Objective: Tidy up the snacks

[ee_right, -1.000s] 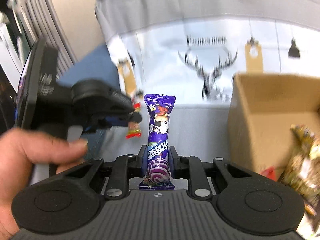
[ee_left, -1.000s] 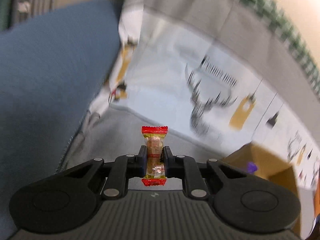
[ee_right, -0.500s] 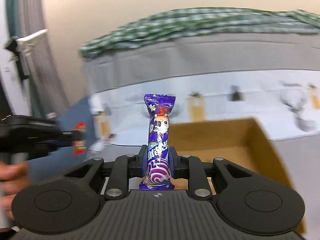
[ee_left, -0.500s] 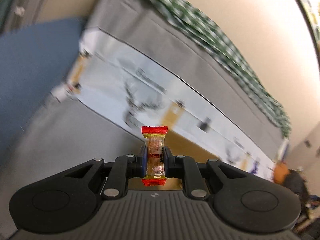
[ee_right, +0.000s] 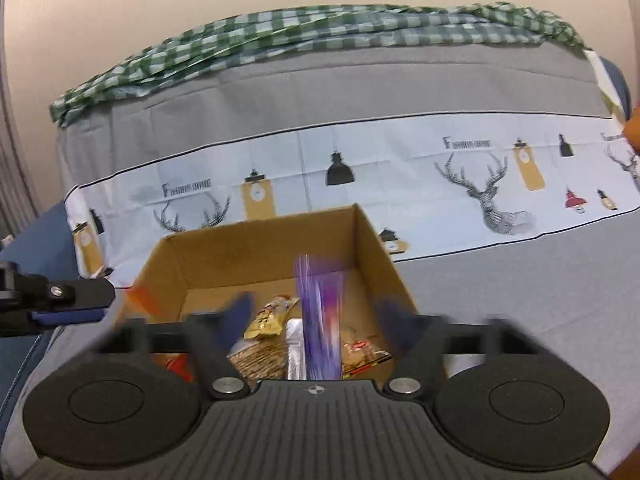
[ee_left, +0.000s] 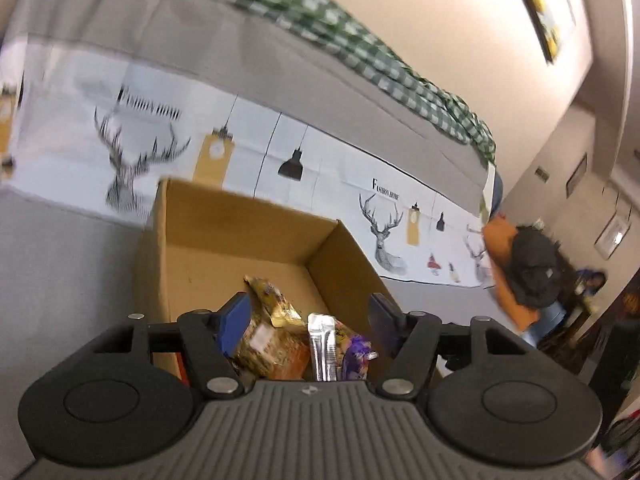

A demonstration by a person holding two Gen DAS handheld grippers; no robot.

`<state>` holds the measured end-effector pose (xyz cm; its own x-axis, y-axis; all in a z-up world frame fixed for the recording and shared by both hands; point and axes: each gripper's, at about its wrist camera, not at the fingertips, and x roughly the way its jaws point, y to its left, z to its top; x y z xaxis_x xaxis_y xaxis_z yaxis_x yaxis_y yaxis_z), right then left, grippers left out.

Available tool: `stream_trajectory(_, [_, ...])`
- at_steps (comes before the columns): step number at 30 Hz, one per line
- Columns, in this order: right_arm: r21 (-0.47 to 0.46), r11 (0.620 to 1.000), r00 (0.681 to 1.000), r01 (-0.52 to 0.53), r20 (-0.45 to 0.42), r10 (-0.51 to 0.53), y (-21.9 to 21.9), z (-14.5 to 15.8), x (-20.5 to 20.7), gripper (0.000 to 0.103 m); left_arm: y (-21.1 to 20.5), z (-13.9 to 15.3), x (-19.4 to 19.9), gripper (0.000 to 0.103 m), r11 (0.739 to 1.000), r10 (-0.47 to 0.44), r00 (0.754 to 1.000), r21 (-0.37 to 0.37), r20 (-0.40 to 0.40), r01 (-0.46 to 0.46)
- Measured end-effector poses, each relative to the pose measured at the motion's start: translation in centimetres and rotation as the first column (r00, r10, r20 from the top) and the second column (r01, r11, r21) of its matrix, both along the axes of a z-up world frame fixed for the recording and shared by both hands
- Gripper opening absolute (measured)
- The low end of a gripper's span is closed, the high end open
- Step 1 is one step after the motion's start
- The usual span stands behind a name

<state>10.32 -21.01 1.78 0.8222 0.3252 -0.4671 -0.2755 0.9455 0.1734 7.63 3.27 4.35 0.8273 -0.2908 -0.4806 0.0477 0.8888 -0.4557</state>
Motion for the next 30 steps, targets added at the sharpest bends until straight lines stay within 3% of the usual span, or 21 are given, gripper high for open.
stream_trajectory(2, [0.004,1.000,1.000,-0.010,-0.005,0.010,0.0,0.0,0.1,0.080,-1.0,0.4,-0.6,0.070,0.998,-0.016,1.000,0.063,0.019,0.015])
stream_trajectory(7, [0.028,1.000,0.999,-0.001,-0.038,0.002,-0.6,0.4,-0.5,0.100,-2.8,3.3,-3.7,0.081,0.986,0.035,0.997,0.162,0.066,-0.045])
stream_trajectory(11, [0.013,1.000,0.997,-0.011,-0.072,0.011,-0.9,1.6,-2.4,0.102,-4.3,4.6,-7.4,0.103,0.959,0.145,0.987,0.237,0.069,-0.158])
stream_trajectory(12, [0.009,1.000,0.997,-0.004,-0.078,0.005,-1.1,2.0,-3.1,0.102,-4.4,4.5,-8.1,0.103,0.961,0.164,0.985,0.220,0.048,-0.170])
stream_trajectory(14, [0.009,1.000,0.996,0.017,-0.085,-0.016,-1.7,2.3,-4.8,0.102,-4.7,3.2,-8.8,0.103,0.962,0.211,0.975,0.191,-0.067,-0.195])
stream_trajectory(16, [0.013,0.999,0.995,0.045,-0.091,-0.044,-2.4,2.0,-6.6,0.102,-5.4,1.5,-9.1,0.103,0.959,0.232,0.961,0.198,-0.148,-0.201])
stream_trajectory(20, [0.012,0.999,0.990,0.048,-0.137,-0.046,-2.9,-0.7,-9.0,0.102,-6.7,-1.7,-9.6,0.103,0.941,0.211,0.959,0.306,-0.189,-0.146])
stream_trajectory(24, [-0.077,0.997,0.995,0.011,-0.094,-0.018,-1.8,-1.0,-9.2,0.102,-6.1,-2.4,-9.3,0.103,0.953,0.171,0.968,0.281,-0.181,-0.115])
stream_trajectory(27, [-0.072,0.997,0.990,0.016,-0.141,-0.026,-1.7,-1.7,-8.5,0.102,-5.7,-2.6,-9.1,0.103,0.945,0.198,0.963,0.296,-0.184,-0.138])
stream_trajectory(30, [-0.058,0.998,0.990,0.026,-0.140,-0.033,-1.5,-1.6,-8.1,0.102,-5.4,-2.7,-8.7,0.103,0.956,0.190,0.963,0.259,-0.194,-0.136])
